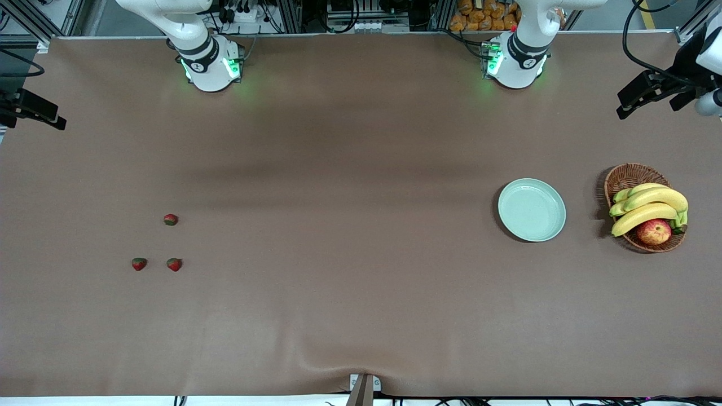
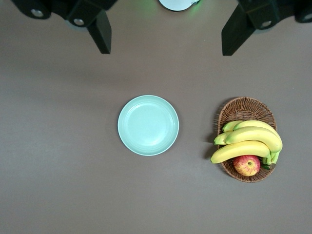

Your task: Collect all strawberries into plate

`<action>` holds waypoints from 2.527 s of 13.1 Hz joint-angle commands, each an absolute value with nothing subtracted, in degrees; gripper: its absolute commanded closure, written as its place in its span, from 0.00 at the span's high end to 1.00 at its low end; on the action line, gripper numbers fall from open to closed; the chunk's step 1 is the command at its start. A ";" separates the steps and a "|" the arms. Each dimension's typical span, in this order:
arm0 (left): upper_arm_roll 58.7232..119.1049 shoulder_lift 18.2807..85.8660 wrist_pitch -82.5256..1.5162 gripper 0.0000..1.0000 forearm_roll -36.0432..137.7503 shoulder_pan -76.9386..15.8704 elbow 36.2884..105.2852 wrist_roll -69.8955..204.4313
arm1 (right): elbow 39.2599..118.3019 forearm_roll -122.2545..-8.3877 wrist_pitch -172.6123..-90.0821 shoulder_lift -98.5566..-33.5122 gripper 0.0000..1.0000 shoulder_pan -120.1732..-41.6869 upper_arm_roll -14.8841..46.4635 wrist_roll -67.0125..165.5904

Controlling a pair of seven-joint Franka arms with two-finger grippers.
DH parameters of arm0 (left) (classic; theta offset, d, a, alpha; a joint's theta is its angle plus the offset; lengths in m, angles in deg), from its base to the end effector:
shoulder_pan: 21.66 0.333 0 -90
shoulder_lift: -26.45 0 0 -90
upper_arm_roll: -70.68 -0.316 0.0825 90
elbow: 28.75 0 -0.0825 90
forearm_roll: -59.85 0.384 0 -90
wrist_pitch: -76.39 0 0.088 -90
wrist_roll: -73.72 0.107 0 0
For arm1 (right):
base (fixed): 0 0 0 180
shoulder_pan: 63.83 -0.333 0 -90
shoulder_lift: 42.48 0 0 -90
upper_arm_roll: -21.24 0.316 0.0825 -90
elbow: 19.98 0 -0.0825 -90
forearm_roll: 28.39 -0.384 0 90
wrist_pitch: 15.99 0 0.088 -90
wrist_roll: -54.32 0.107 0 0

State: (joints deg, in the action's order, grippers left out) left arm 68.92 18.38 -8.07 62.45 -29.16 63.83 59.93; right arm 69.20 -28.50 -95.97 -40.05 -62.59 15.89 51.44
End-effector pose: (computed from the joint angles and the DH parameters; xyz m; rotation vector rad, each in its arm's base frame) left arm 0.4977 -0.0435 0.6693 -3.0931 -0.2239 -0.0093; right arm 0.5190 -0.0609 0.6396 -3.1190 0.1002 0.1835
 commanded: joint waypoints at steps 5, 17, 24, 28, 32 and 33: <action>68.92 19.60 -7.80 1.00 61.69 -29.22 62.13 60.54 | 63.53 -28.12 -95.88 -48.71 1.00 -62.86 16.49 50.81; 68.92 19.51 -7.80 1.00 61.60 -28.52 62.13 60.71 | 62.99 -29.18 -110.81 -61.98 1.00 -63.83 16.49 50.89; 68.92 19.51 -7.80 1.00 61.52 -28.43 62.13 60.71 | 62.99 -30.23 -115.56 -71.65 1.00 -66.73 16.49 51.51; 68.92 19.51 -7.80 1.00 61.52 -28.43 62.13 60.71 | 62.99 -30.06 -125.91 -76.93 1.00 -68.39 16.49 50.72; 68.92 19.51 -7.80 1.00 61.52 -28.34 62.22 60.71 | 63.25 -29.27 -133.13 -80.88 1.00 -68.58 16.40 50.63; 68.92 19.60 -7.89 1.00 61.52 -28.43 62.22 60.71 | 63.60 -29.35 -134.89 -81.76 1.00 -68.06 16.40 50.54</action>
